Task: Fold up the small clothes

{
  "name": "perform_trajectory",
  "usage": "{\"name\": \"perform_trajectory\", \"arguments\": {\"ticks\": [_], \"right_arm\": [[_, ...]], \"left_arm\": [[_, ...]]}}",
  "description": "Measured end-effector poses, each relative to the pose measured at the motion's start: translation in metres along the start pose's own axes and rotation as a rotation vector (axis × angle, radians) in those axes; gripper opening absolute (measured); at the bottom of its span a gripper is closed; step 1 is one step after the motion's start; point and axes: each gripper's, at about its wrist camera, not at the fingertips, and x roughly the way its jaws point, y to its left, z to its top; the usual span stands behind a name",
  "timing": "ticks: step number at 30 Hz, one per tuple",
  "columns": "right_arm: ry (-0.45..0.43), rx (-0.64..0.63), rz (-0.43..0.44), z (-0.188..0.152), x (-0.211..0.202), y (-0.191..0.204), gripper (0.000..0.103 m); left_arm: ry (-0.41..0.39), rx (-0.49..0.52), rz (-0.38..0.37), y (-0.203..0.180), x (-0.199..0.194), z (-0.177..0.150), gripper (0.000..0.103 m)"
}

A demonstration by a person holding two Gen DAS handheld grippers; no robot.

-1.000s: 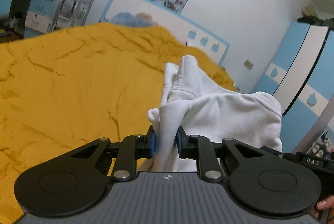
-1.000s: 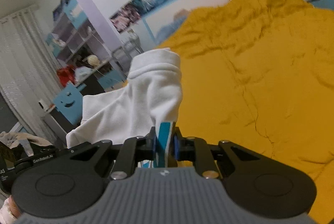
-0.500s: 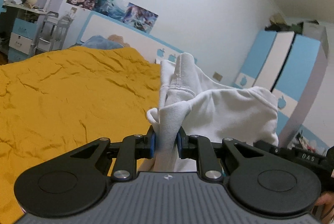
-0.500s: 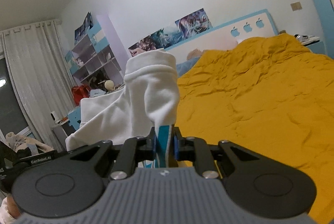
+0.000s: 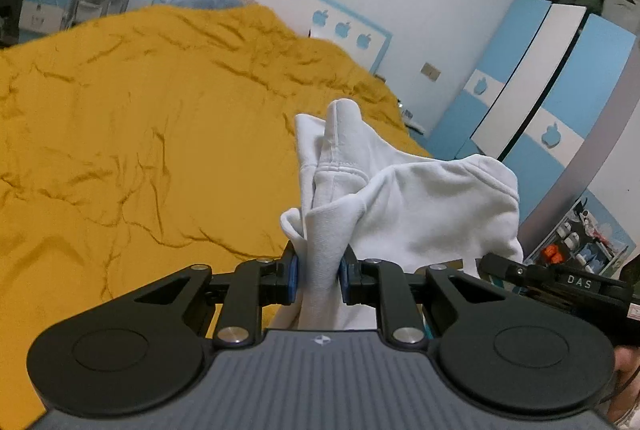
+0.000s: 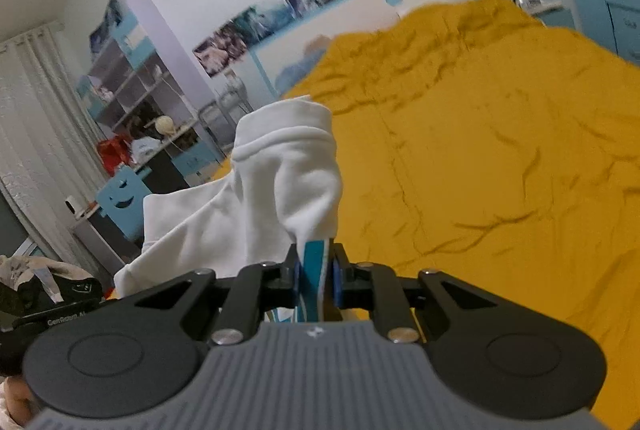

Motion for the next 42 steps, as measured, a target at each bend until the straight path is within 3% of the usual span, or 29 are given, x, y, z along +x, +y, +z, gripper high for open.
{"name": "perform_trajectory", "arguments": {"ticks": [8,19,24,26,31,33,38,42], "right_arm": [[0.069,-0.010,-0.058,0.008,0.063,-0.015,0.010],[0.219,0.069,-0.159,-0.001,0.152,-0.070,0.010],[0.255,0.093,-0.182,-0.006,0.171,-0.088,0.010],[0.253,0.103,-0.195,-0.007,0.172,-0.092,0.012],[0.190,0.031,-0.263,0.003,0.156,-0.076,0.014],[0.172,0.004,-0.264,0.004,0.141,-0.069,0.014],[0.182,-0.131,-0.239,-0.012,0.110,-0.040,0.012],[0.201,-0.212,-0.233,-0.033,0.096,-0.024,0.012]], "left_arm": [[0.101,-0.029,0.025,0.025,0.047,0.001,0.021],[0.272,-0.098,0.059,0.070,0.120,-0.014,0.022],[0.290,-0.118,0.086,0.080,0.124,-0.020,0.030],[0.277,-0.114,0.115,0.081,0.119,-0.019,0.036],[0.232,-0.044,0.251,0.074,0.095,-0.012,0.037],[0.218,-0.036,0.271,0.068,0.082,-0.011,0.037],[0.177,0.047,0.231,0.036,0.051,-0.019,0.037],[0.210,0.126,0.207,0.016,0.044,-0.042,0.037]]}}
